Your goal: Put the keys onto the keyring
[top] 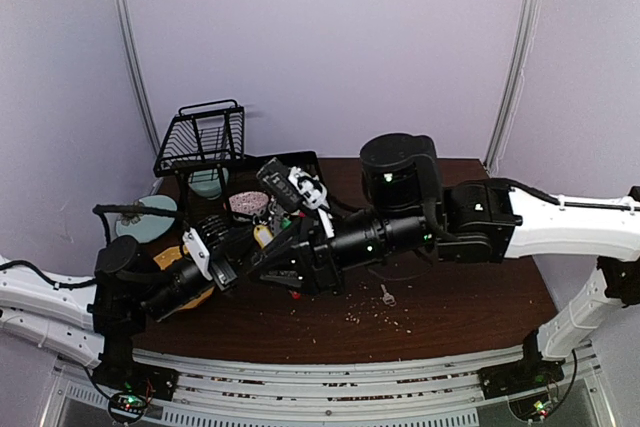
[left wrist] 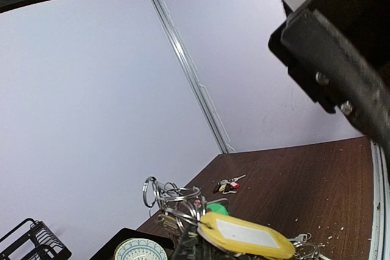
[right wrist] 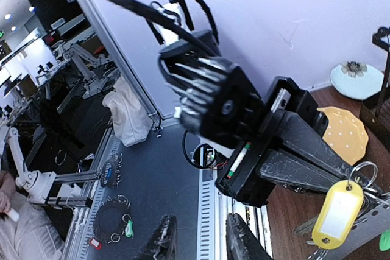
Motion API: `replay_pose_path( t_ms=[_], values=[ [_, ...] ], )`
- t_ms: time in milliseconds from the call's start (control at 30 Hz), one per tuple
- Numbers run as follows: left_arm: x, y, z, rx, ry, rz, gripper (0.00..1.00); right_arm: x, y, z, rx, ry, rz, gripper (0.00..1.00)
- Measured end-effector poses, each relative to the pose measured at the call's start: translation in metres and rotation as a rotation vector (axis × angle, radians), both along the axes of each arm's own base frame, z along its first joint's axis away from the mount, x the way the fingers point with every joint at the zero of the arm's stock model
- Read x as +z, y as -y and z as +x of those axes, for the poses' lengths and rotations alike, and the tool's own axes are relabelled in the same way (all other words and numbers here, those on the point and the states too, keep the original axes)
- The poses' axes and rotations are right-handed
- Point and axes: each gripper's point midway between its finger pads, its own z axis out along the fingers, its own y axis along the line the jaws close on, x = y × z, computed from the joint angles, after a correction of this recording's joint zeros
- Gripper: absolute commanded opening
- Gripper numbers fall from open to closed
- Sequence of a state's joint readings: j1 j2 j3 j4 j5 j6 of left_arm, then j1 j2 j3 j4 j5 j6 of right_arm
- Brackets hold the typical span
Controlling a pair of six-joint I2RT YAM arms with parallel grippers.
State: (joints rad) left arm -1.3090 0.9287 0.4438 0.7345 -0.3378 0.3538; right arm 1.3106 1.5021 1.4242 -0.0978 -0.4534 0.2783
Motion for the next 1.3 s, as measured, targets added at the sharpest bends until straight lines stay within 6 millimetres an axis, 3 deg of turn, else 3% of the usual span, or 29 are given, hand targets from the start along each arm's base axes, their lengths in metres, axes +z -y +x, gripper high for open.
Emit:
replay_pose_path(
  t_ms=[167, 367, 567, 833, 1100, 1300],
  values=[
    [0.005, 0.001, -0.007, -0.043, 0.015, -0.02, 0.0, 0.028, 0.023, -0.004, 0.026, 0.139, 0.057, 0.19],
    [0.01, 0.003, -0.02, -0.117, 0.034, -0.035, 0.0, 0.041, 0.043, 0.033, -0.105, 0.391, 0.062, 0.17],
    [0.014, 0.005, -0.03, -0.178, 0.054, -0.04, 0.0, 0.03, 0.045, 0.053, -0.138, 0.592, 0.003, 0.2],
    [0.014, 0.009, -0.037, -0.221, 0.065, -0.036, 0.0, -0.009, 0.028, 0.048, 0.031, 0.764, -0.095, 0.14],
    [0.013, 0.01, -0.039, -0.234, 0.067, -0.03, 0.0, 0.001, 0.024, 0.05, 0.061, 0.863, -0.094, 0.15],
    [0.013, 0.01, -0.04, -0.238, 0.069, -0.029, 0.0, -0.002, 0.026, 0.051, 0.066, 0.88, -0.111, 0.16]
  ],
)
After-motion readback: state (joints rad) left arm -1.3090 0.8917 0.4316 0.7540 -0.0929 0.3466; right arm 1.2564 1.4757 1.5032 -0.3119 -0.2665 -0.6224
